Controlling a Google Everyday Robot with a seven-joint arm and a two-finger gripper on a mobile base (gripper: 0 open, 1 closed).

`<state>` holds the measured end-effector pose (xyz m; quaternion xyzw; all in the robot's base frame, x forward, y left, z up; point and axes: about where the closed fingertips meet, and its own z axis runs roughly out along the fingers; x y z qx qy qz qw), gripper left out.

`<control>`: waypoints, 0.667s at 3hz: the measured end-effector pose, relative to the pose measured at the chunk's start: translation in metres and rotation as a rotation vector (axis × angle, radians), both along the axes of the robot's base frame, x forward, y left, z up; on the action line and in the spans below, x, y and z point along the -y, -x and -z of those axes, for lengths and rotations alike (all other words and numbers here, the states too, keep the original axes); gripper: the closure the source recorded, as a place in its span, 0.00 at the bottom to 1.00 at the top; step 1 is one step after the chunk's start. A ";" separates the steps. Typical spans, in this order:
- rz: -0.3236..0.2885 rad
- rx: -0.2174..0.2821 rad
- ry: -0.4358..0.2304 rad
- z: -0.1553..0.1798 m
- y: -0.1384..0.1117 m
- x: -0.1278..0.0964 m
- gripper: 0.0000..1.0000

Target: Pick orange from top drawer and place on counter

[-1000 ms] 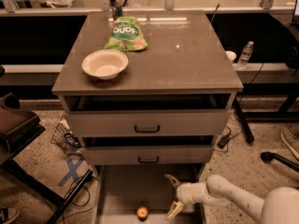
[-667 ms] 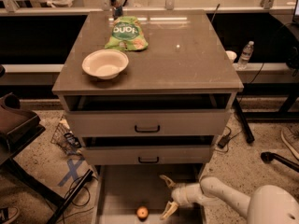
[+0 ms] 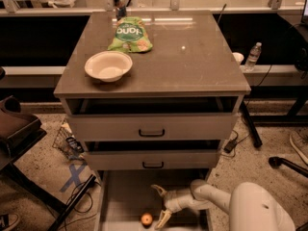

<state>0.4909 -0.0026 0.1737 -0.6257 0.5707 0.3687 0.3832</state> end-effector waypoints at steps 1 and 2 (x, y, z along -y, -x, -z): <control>-0.058 0.004 0.062 0.013 0.007 -0.016 0.00; -0.091 0.006 0.106 0.022 0.012 -0.025 0.00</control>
Offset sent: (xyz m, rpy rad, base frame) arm -0.0154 0.0325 -0.0343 -0.1670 -0.0140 0.1246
